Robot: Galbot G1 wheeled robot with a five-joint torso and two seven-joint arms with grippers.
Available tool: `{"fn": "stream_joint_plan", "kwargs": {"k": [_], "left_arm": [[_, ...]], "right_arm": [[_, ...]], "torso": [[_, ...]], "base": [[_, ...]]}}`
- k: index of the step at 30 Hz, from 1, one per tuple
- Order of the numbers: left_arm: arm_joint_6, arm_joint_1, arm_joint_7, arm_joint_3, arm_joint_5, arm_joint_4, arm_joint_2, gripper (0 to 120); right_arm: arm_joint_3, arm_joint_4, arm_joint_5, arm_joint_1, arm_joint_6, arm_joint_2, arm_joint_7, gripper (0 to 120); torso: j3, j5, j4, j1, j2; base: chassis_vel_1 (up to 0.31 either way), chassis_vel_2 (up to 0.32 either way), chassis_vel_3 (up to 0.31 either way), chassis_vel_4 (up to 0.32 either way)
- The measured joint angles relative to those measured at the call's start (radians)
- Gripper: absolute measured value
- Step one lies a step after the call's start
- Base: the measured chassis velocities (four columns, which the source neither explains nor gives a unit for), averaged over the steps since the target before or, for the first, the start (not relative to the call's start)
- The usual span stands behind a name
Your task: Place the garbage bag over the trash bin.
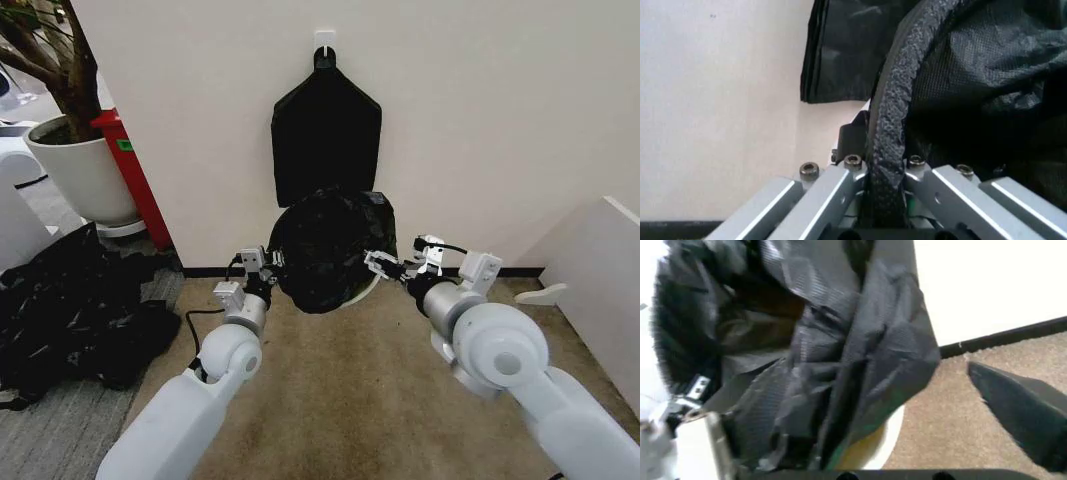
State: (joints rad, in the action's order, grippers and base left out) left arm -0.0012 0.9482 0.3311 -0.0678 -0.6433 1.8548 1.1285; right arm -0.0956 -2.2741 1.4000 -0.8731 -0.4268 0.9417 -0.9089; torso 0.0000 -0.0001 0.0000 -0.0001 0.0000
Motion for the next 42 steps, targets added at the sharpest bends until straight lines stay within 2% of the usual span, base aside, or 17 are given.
{"fn": "stream_joint_plan", "kwargs": {"k": [2, 4, 9, 12, 18, 22, 25, 36, 40, 42], "left_arm": [[0.0, 0.0, -0.002, 0.001, 0.002, 0.003, -0.001, 1], [0.0, 0.0, -0.002, 0.001, 0.002, 0.004, -0.001, 1], [-0.002, -0.001, -0.009, 0.002, 0.011, 0.005, -0.001, 1], [-0.002, -0.001, -0.01, 0.002, 0.012, 0.004, 0.001, 1], [-0.005, -0.002, -0.025, 0.0, 0.012, -0.007, 0.004, 1], [-0.005, -0.002, -0.026, -0.002, 0.009, -0.009, 0.005, 1], [-0.005, -0.004, -0.026, -0.008, 0.006, -0.016, 0.005, 1], [-0.001, -0.003, -0.026, -0.026, -0.062, -0.017, 0.001, 1], [0.011, -0.003, -0.023, -0.036, -0.117, 0.001, -0.008, 1], [0.015, -0.003, -0.024, -0.04, -0.138, 0.008, -0.012, 1]], "right_arm": [[0.0, 0.001, -0.004, -0.003, 0.0, -0.001, -0.004, 86], [0.0, 0.001, -0.006, -0.004, 0.0, -0.003, -0.006, 84], [-0.001, -0.005, -0.024, -0.017, -0.005, -0.019, -0.01, 60], [-0.002, -0.012, -0.034, -0.024, -0.007, -0.027, -0.01, 53], [-0.006, -0.029, -0.039, -0.036, -0.012, -0.044, -0.01, 28], [-0.009, -0.031, -0.042, -0.042, -0.012, -0.048, -0.009, 18], [-0.014, -0.045, -0.045, -0.056, -0.012, -0.054, -0.008, 2], [-0.04, -0.03, -0.082, -0.094, -0.014, -0.067, 0.045, 0], [-0.045, 0.023, -0.124, -0.119, -0.034, -0.068, 0.108, 0], [-0.043, 0.065, -0.19, -0.135, -0.04, -0.068, 0.185, 0]], "torso": [[0.0, 0.0001, 0.0, 0.0, 0.0], [0.0, 0.0001, 0.0, 0.0, 0.0], [0.0, 0.0002, 0.0, 0.0, 0.0], [0.0, 0.0002, -0.0001, 0.0, 0.0], [0.0, 0.0001, -0.0001, 0.0, 0.0], [0.0, 0.0001, 0.0, 0.0, 0.0], [0.0, 0.0002, -0.0001, 0.0, 0.0], [0.0, 0.0002, -0.0001, 0.0, 0.0], [0.0, 0.0002, -0.0001, 0.0, 0.0], [0.0, 0.0002, 0.0, 0.0, 0.0]], "base": [[0.0, 0.0, 0.0, 0.0], [0.0, 0.0, 0.0, 0.0], [0.0, 0.0, 0.0, 0.0], [0.0, 0.0, 0.0, 0.0], [0.0, 0.0, 0.0, 0.0], [0.0, 0.0, 0.0, 0.0], [0.0, 0.0, 0.0, 0.0], [0.0, 0.0, 0.0, 0.0], [0.0, 0.0, 0.0, 0.0], [0.0, 0.0, 0.0, 0.0]]}}
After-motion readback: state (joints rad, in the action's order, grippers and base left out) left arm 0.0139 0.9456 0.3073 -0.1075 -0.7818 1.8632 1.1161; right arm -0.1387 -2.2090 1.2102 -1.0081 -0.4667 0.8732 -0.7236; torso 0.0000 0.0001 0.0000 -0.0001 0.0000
